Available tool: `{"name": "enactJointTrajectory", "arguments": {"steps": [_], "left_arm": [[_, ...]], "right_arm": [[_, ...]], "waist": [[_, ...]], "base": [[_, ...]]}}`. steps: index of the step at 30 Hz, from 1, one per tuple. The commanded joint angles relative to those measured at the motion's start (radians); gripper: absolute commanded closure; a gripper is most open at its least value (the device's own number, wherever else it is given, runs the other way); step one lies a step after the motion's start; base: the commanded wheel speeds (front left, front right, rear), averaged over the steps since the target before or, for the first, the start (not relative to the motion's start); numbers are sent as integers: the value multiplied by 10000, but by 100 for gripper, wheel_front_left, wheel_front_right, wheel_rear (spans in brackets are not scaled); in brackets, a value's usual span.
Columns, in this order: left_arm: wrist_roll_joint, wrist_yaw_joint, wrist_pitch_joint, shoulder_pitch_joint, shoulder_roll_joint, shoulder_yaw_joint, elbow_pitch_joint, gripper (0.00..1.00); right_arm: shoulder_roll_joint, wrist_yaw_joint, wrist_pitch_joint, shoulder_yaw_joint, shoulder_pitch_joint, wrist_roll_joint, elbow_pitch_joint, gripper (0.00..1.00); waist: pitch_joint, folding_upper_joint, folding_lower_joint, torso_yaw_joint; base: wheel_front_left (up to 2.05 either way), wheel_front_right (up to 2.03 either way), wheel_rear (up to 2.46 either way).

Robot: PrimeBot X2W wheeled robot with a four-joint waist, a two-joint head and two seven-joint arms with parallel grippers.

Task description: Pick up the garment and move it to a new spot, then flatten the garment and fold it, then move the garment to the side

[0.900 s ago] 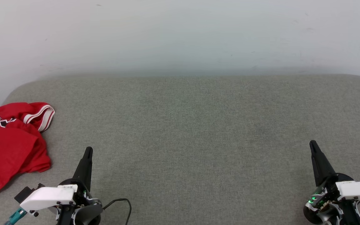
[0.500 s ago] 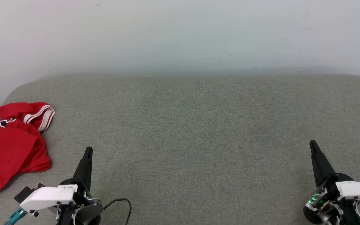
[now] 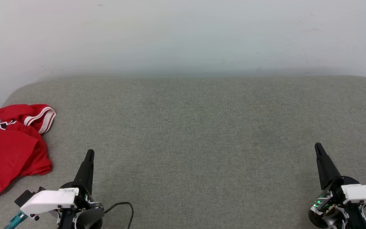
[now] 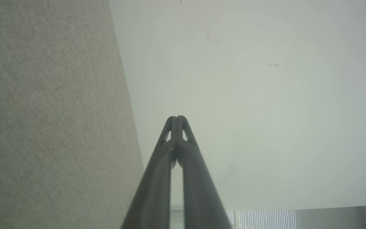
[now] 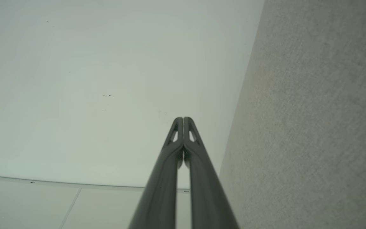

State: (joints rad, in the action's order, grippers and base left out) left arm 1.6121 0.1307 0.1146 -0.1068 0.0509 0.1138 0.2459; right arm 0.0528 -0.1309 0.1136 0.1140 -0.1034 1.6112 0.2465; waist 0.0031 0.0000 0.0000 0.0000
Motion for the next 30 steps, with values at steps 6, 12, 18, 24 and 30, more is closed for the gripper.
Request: {"name": "enactJointTrajectory", "arguments": {"steps": [6,12,18,24,30], "left_arm": [[18,21,20,-57,-25,25,-12,100],[18,21,20,-57,-25,25,-12,100],[-27,-2,-126,93,-9,-181,61,0],[-210,-2,-448,45,-8,-465,-323,0],[-584,-1,-733,35,-7,-567,-754,0]], "right_arm": [[-49,3,10,-6,-131,33,10,100],[-49,3,10,-6,-131,33,10,100],[-2,0,-104,-53,168,-82,30,0],[8,0,-407,-223,252,-296,-337,0],[70,0,-717,-363,319,-678,-664,0]], "waist": [[0,0,0,0],[0,0,0,0],[3,0,0,-2],[12,0,0,-2],[20,0,0,4]], "base": [[0,0,0],[0,0,0],[0,0,0],[0,0,0],[0,0,0]]}}
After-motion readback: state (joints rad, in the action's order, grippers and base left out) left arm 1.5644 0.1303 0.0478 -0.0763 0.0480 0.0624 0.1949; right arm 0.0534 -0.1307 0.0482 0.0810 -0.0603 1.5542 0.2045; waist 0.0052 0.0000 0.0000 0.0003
